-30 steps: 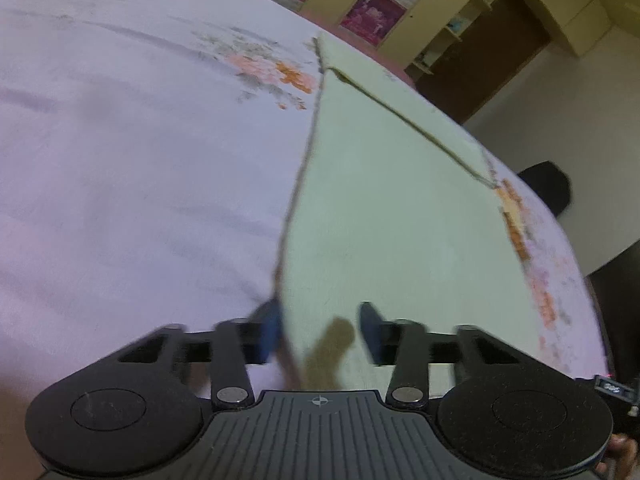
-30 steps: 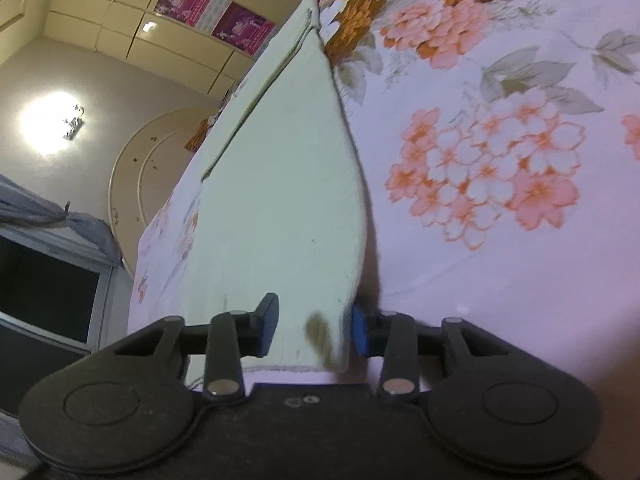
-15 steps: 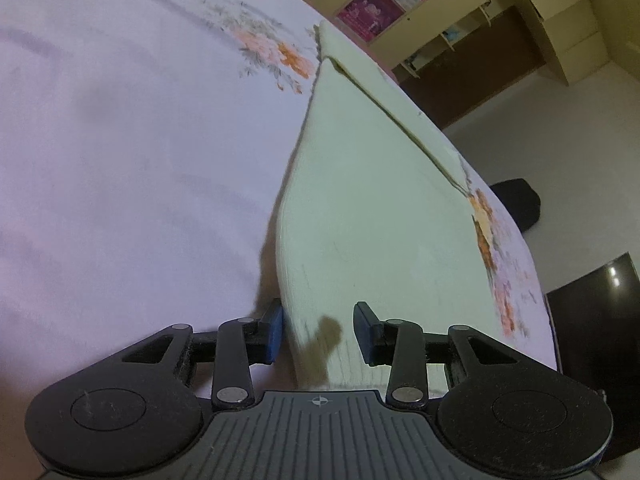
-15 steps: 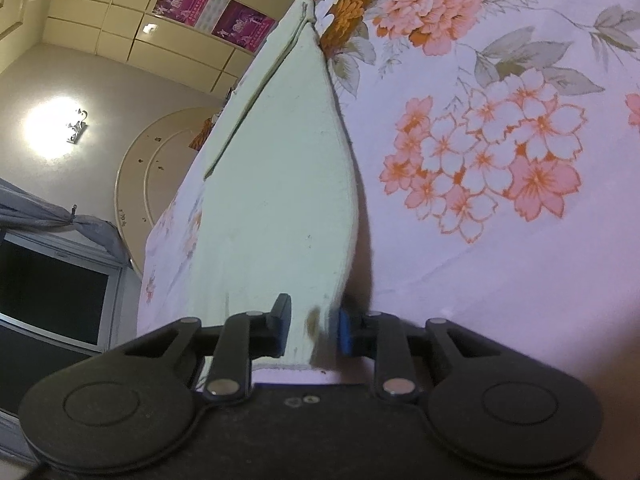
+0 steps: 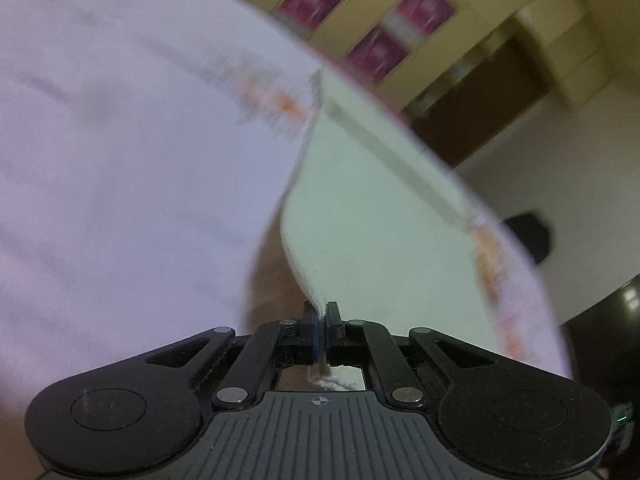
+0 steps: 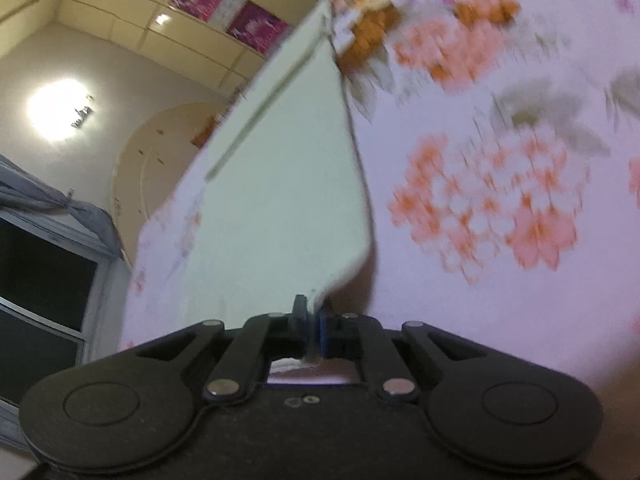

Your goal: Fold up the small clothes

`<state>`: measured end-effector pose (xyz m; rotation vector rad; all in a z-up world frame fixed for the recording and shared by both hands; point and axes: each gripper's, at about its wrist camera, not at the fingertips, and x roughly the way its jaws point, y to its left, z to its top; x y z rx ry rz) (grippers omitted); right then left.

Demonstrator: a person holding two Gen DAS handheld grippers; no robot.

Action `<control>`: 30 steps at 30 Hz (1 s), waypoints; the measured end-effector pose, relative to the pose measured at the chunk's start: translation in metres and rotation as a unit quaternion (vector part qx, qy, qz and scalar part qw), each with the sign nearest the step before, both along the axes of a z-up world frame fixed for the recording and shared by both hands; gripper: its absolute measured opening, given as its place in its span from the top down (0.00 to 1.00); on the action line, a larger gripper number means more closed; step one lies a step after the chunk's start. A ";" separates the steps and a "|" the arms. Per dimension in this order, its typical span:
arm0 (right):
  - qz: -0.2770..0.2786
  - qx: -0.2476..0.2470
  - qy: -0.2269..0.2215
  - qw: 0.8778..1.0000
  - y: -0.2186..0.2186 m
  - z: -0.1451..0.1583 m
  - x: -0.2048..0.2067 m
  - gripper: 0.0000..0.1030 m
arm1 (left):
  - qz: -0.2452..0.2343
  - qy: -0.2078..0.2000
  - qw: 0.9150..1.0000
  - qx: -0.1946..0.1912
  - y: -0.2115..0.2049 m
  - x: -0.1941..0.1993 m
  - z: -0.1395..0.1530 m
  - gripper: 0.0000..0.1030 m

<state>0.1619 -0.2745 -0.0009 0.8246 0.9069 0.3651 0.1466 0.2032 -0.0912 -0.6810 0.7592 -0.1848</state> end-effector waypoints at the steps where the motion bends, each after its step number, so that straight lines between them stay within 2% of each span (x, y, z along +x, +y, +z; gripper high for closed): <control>1: 0.000 0.002 -0.011 1.000 -0.002 0.008 -0.001 0.94 | -0.001 -0.009 1.000 0.008 -0.001 -0.001 0.008 0.97; 4: 0.008 -0.004 -0.040 0.999 -0.005 0.031 0.001 0.94 | 0.004 -0.004 1.000 0.028 0.003 0.006 0.019 0.97; 8: 0.012 -0.010 -0.063 0.998 -0.007 0.053 0.021 0.94 | 0.018 -0.021 0.999 0.021 0.005 0.014 0.032 0.97; 14: 0.011 -0.029 -0.093 0.995 -0.003 0.081 0.061 0.94 | 0.012 -0.051 0.999 0.009 0.006 0.055 0.056 0.97; 19: 0.000 -0.049 -0.112 0.993 -0.002 0.101 0.104 0.94 | 0.012 -0.065 0.998 -0.005 0.010 0.121 0.063 0.97; 23: -0.006 -0.069 -0.116 0.991 0.002 0.110 0.155 0.94 | 0.007 -0.059 0.998 0.000 0.008 0.187 0.059 0.97; 27: -0.013 -0.075 -0.107 0.991 0.007 0.104 0.216 0.94 | -0.005 -0.047 0.999 0.011 0.005 0.255 0.049 0.97; 30: -0.026 -0.072 -0.095 0.993 0.007 0.088 0.266 0.94 | -0.014 -0.044 0.999 0.017 0.005 0.304 0.041 0.97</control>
